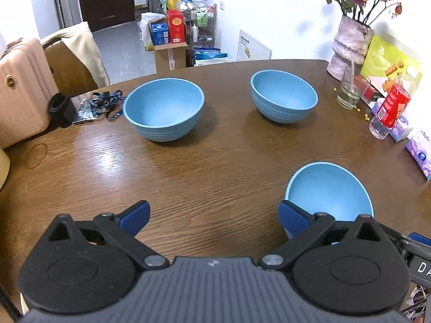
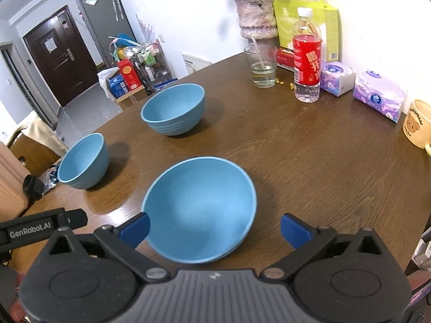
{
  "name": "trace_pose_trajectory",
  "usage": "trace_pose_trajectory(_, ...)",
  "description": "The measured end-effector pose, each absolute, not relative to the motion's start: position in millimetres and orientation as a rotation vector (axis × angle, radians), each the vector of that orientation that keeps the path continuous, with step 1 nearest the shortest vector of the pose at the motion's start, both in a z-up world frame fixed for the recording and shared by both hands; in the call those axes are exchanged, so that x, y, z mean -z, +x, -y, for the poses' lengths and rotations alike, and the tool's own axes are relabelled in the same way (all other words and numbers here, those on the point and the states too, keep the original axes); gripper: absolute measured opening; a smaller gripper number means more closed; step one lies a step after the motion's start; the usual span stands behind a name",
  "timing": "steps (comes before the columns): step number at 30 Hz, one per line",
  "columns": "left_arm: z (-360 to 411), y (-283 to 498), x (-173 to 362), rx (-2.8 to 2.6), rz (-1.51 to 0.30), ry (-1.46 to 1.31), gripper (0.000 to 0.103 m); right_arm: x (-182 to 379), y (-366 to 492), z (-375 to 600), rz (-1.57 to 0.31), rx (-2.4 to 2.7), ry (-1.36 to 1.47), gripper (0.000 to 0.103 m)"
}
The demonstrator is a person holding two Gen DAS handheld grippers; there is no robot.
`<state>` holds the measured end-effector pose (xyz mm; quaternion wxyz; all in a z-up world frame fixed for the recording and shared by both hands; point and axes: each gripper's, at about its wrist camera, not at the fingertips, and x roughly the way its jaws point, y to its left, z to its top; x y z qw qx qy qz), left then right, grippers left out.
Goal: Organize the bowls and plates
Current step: 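Move both tools back toward the blue bowls beside the suitcase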
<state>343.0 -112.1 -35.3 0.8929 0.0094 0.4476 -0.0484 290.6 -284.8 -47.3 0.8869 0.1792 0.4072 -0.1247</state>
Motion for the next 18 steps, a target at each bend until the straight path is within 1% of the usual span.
trace_pose_trajectory(18, 33, 312, -6, 0.044, -0.859, -0.025, 0.103, 8, 278, 212, -0.788, 0.19, 0.332, 0.103)
